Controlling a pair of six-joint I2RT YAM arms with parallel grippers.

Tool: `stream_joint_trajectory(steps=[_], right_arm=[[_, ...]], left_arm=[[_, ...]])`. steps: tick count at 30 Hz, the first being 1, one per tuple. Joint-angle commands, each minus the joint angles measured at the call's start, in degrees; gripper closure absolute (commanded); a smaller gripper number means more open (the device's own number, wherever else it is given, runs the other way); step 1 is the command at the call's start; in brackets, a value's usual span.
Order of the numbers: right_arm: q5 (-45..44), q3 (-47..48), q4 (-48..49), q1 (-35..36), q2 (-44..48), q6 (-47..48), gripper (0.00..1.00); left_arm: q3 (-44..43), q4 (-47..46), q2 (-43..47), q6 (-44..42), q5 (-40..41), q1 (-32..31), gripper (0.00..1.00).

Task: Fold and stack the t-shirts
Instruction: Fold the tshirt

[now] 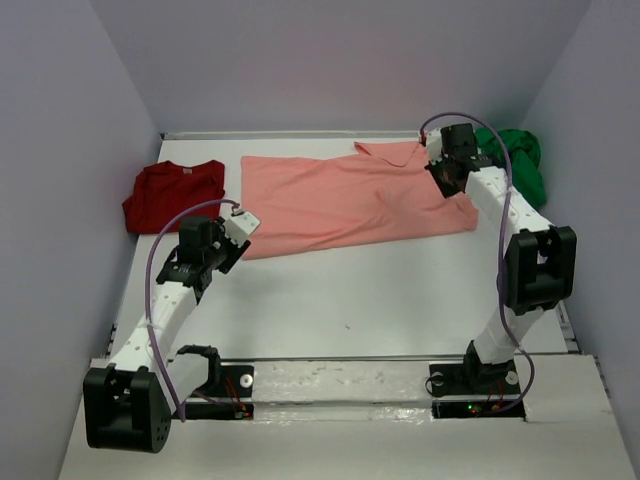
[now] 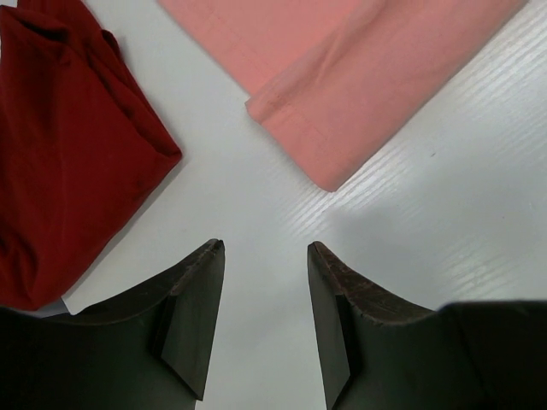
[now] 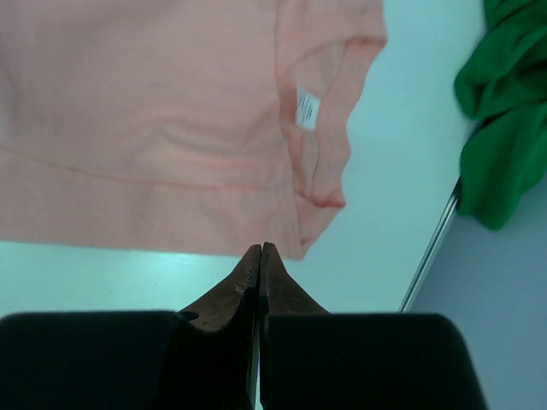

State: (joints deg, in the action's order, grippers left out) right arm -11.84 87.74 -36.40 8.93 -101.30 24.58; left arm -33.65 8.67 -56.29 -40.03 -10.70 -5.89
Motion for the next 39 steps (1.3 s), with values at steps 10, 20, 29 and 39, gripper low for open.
stream_joint_trajectory(steps=[10,20,29,39], right_arm=[[3.13,-9.17,-0.16,-3.3,-6.45,-8.14,1.0],[0.32,-5.48,-0.07,-5.85,-12.08,-7.97,1.0],[-0.03,-6.71,0.54,-6.99,-12.96,-6.74,1.0],[-0.3,-8.03,0.89,-8.05,-15.07,-6.12,1.0]], left_arm=[[0.34,-5.59,-4.52,-0.93,-4.51,0.27,0.45],[-0.28,-8.23,-7.6,-0.05,-4.07,0.27,0.46],[-1.42,-8.23,-8.39,0.04,-3.45,0.27,0.46],[-3.0,-8.23,-10.59,0.39,-4.06,0.27,0.46]])
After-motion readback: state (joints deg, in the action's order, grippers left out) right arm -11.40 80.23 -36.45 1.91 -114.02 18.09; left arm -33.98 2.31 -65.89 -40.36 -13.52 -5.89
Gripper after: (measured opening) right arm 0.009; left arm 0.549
